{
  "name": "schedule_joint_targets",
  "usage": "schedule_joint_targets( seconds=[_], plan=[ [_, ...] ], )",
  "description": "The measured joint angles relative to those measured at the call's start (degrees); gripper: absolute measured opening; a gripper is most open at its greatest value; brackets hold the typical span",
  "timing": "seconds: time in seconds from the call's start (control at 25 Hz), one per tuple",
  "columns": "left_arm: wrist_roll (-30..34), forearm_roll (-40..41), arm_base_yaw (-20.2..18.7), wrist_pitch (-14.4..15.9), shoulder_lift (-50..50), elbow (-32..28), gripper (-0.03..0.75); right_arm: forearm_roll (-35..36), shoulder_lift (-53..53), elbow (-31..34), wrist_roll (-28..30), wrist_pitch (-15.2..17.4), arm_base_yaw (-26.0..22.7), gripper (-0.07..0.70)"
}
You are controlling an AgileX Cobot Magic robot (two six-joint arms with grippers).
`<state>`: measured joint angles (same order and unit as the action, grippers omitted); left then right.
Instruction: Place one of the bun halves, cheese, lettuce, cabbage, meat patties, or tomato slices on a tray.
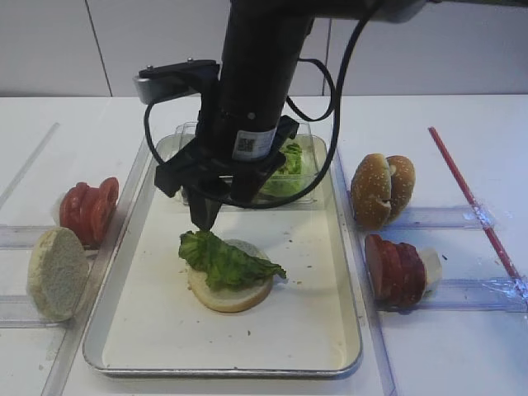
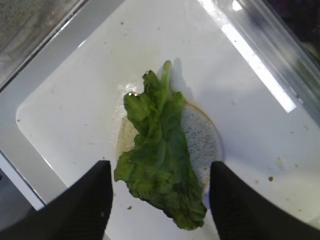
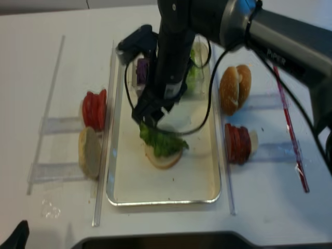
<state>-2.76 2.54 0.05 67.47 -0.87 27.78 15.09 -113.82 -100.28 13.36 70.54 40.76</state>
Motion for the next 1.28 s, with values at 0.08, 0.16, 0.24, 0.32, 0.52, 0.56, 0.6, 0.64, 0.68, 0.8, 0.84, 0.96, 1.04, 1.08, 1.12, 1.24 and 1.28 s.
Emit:
schedule_joint_targets(
  seconds=[0.08, 0.16, 0.24, 0.32, 0.52, 0.56, 0.6, 0.64, 0.68, 0.8, 0.84, 0.96, 1.04, 1.08, 1.12, 1.24, 1.28],
  plan=[
    [0.0, 0.0, 0.0, 0.0, 0.0, 0.0, 0.645, -0.1, 0.9, 0.0, -0.2, 0.0, -0.7, 0.468],
    [0.0, 0.0, 0.0, 0.0, 0.0, 0.0, 0.645, -0.2, 2.3, 0.0, -0.4, 0.0, -2.2, 0.468],
    [0.0, 0.0, 0.0, 0.0, 0.0, 0.0, 0.645, -0.2, 3.7, 0.0, -0.5, 0.0, -4.1, 0.468],
    [0.0, 0.0, 0.0, 0.0, 0.0, 0.0, 0.645, -0.3, 5.1, 0.0, -0.5, 0.0, -6.0, 0.468],
    [0.0, 0.0, 0.0, 0.0, 0.0, 0.0, 0.645, -1.3, 8.5, 0.0, -1.6, 0.2, -11.5, 0.468],
    [0.0, 0.0, 0.0, 0.0, 0.0, 0.0, 0.645, -2.0, 9.3, 0.0, -1.8, 0.2, -13.0, 0.468],
    [0.0, 0.0, 0.0, 0.0, 0.0, 0.0, 0.645, -2.6, 9.7, 0.0, -2.3, 0.2, -14.0, 0.468],
    [0.0, 0.0, 0.0, 0.0, 0.0, 0.0, 0.645, -3.3, 10.2, 0.0, -2.8, 0.4, -15.3, 0.468],
    [0.0, 0.0, 0.0, 0.0, 0.0, 0.0, 0.645, -3.7, 10.7, 0.0, -3.0, 0.5, -16.7, 0.468],
    [0.0, 0.0, 0.0, 0.0, 0.0, 0.0, 0.645, -4.1, 11.7, 0.0, -3.4, 0.5, -20.7, 0.468],
    [0.0, 0.0, 0.0, 0.0, 0.0, 0.0, 0.645, -4.1, 12.2, 0.0, -3.5, 0.5, -21.9, 0.468],
    [0.0, 0.0, 0.0, 0.0, 0.0, 0.0, 0.645, -4.2, 13.2, 0.0, -3.8, 0.6, -26.2, 0.468],
    [0.0, 0.0, 0.0, 0.0, 0.0, 0.0, 0.645, -4.3, 13.7, 0.0, -4.1, 0.7, -28.9, 0.468],
    [0.0, 0.0, 0.0, 0.0, 0.0, 0.0, 0.645, -4.4, 13.9, 0.0, -4.4, 0.8, -30.1, 0.468],
    [0.0, 0.0, 0.0, 0.0, 0.0, 0.0, 0.645, -4.5, 14.1, 0.0, -4.5, 0.8, -31.4, 0.468],
    [0.0, 0.0, 0.0, 0.0, 0.0, 0.0, 0.645, -6.4, 14.8, 0.0, -5.8, 0.9, -34.4, 0.468],
    [0.0, 0.0, 0.0, 0.0, 0.0, 0.0, 0.644, -7.3, 15.1, 0.0, -6.0, 0.9, -35.2, 0.468]
  ],
)
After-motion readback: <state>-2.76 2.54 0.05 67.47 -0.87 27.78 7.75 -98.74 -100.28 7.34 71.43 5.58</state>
